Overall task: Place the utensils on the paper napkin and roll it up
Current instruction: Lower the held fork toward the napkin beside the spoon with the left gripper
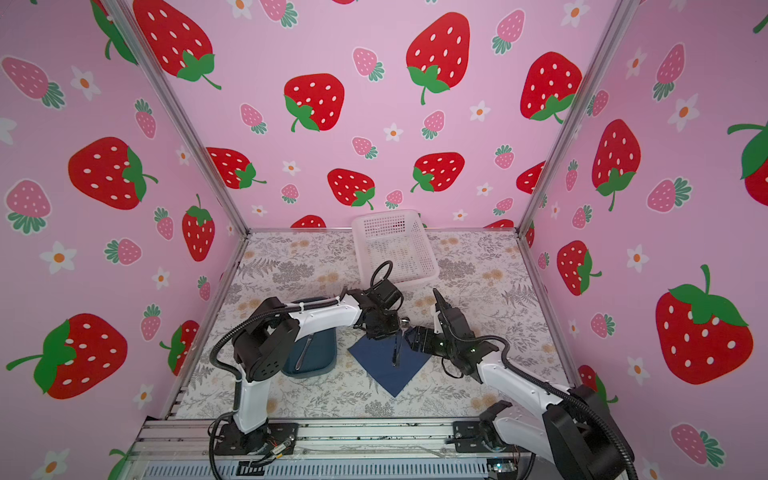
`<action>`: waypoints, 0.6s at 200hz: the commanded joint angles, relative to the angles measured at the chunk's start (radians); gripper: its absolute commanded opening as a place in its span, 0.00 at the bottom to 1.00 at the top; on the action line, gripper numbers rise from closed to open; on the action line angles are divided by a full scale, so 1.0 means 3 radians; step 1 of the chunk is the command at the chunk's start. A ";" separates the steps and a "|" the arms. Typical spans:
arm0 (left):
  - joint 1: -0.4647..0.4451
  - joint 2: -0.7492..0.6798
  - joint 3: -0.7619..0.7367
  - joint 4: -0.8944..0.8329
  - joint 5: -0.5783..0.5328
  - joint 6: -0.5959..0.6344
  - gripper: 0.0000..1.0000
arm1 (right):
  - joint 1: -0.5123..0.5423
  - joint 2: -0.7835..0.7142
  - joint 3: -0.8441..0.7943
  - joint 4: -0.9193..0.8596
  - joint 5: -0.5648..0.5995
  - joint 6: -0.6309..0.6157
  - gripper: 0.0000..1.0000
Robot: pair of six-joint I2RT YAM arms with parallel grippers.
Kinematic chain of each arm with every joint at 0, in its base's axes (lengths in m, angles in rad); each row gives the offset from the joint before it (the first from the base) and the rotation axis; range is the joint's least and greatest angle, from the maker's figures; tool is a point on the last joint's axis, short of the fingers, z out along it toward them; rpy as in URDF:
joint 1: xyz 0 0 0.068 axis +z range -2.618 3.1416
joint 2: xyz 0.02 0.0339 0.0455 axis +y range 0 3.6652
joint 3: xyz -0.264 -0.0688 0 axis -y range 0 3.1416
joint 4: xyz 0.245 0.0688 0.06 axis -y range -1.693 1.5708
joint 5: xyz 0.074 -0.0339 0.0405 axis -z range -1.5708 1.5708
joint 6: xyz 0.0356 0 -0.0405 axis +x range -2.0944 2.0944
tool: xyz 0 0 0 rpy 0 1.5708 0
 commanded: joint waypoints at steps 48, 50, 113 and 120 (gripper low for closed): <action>-0.0163 0.0141 0.0454 -0.0582 -0.0464 0.0197 0.29 | -0.0021 -0.0079 0.0001 -0.0019 0.0103 0.0057 0.86; -0.0168 0.0148 0.0465 -0.0595 -0.0474 0.0204 0.29 | -0.0019 -0.0075 0.0000 -0.0020 0.0103 0.0056 0.86; -0.0251 0.0315 0.0682 -0.0868 -0.0696 0.0293 0.29 | -0.0019 -0.0251 -0.0095 -0.0050 0.0322 0.0187 0.86; -0.0257 0.0329 0.0688 -0.0865 -0.0689 0.0295 0.29 | -0.0021 -0.0280 -0.0109 -0.0051 0.0347 0.0207 0.86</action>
